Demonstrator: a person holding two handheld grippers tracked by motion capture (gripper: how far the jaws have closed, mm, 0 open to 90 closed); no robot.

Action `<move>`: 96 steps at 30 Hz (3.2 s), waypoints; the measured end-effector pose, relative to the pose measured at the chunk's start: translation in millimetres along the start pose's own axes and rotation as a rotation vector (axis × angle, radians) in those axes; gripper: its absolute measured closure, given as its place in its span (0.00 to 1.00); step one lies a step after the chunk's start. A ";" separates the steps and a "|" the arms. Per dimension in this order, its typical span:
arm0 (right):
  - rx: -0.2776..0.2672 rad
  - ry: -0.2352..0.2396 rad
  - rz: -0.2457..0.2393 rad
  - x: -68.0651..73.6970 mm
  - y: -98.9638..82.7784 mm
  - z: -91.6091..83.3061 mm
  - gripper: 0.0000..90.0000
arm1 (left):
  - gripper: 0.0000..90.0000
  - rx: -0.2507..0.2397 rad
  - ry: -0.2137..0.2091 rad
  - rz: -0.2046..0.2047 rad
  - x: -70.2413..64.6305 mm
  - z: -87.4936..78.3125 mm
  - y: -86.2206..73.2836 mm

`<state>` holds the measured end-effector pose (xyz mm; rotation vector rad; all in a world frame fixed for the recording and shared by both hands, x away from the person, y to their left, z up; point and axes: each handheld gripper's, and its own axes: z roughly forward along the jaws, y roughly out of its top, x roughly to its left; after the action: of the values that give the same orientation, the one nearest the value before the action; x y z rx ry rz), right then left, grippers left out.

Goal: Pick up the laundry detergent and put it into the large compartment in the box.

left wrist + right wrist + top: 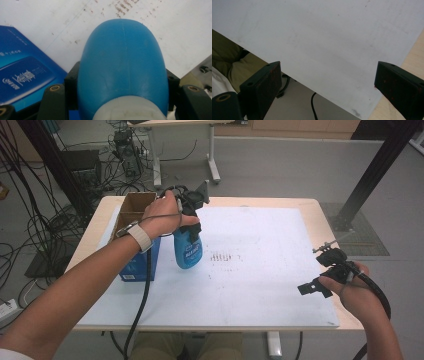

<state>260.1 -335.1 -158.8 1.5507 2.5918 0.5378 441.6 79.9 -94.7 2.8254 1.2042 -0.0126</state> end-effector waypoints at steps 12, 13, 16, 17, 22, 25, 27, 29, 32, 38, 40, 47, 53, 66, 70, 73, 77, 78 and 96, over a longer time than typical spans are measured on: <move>-0.005 -0.005 -0.007 3.1 -0.6 -5.0 0.08 | 0.43 0.000 0.008 -0.023 -15.8 -40.7 -1.8; -0.006 -0.005 -0.006 3.5 -0.5 -5.3 0.08 | 0.43 0.004 0.006 -0.027 -16.6 -43.9 -1.2; -0.006 -0.005 -0.009 4.3 0.4 -6.1 0.08 | 0.43 0.005 0.003 -0.042 -19.2 -54.1 -1.1; -0.007 -0.006 -0.011 4.9 0.7 -6.4 0.08 | 0.43 0.009 0.004 -0.044 -19.8 -57.6 -0.4; -0.011 -0.007 -0.019 7.2 1.5 -8.4 0.08 | 0.43 0.006 0.023 -0.062 -27.4 -73.7 -0.3; -0.013 -0.009 -0.022 8.0 1.2 -10.0 0.08 | 0.43 0.009 0.029 -0.071 -30.0 -82.9 -0.1; -0.015 -0.010 -0.022 8.4 1.0 -11.3 0.08 | 0.43 0.009 0.029 -0.077 -30.9 -87.7 -0.4; -0.017 -0.011 -0.023 8.6 0.9 -11.8 0.08 | 0.43 0.009 0.026 -0.083 -31.5 -93.2 -1.2; -0.022 -0.011 -0.027 9.2 0.6 -12.8 0.08 | 0.43 0.012 0.022 -0.099 -31.6 -98.6 -1.7; -0.028 -0.008 -0.036 9.5 0.3 -13.8 0.08 | 0.43 0.018 0.022 -0.154 -30.9 -112.6 -1.8; -0.029 -0.008 -0.036 9.4 0.0 -13.8 0.08 | 0.43 0.020 0.023 -0.161 -30.4 -114.4 -1.7; -0.035 -0.006 -0.040 8.4 -2.8 -14.6 0.08 | 0.43 0.028 0.028 -0.196 -27.9 -125.7 -2.7; -0.043 -0.005 -0.044 8.7 -4.4 -15.9 0.08 | 0.42 0.032 0.020 -0.234 -22.4 -136.9 -6.0; -0.053 0.001 -0.055 8.4 -4.6 -16.3 0.08 | 0.42 0.009 0.026 -0.350 -8.5 -168.0 -22.8; -0.060 0.003 -0.061 8.0 -4.6 -16.0 0.08 | 0.42 0.009 0.022 -0.381 -1.6 -173.7 -27.4; -0.059 0.006 -0.064 7.5 -3.5 -15.1 0.08 | 0.42 0.009 0.008 -0.416 8.5 -177.6 -33.6; -0.065 0.010 -0.068 7.0 -3.4 -14.1 0.08 | 0.42 0.007 0.012 -0.463 17.9 -182.4 -41.1; -0.067 0.013 -0.070 6.8 -3.0 -13.0 0.08 | 0.42 0.004 0.016 -0.471 18.8 -183.4 -42.8; -0.089 0.026 -0.092 7.8 1.0 -10.9 0.08 | 0.42 -0.027 0.022 -0.600 43.4 -201.5 -76.7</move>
<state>254.5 -330.7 -147.4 1.3989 2.6040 0.6583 412.3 177.8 100.1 2.3348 1.9803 0.0030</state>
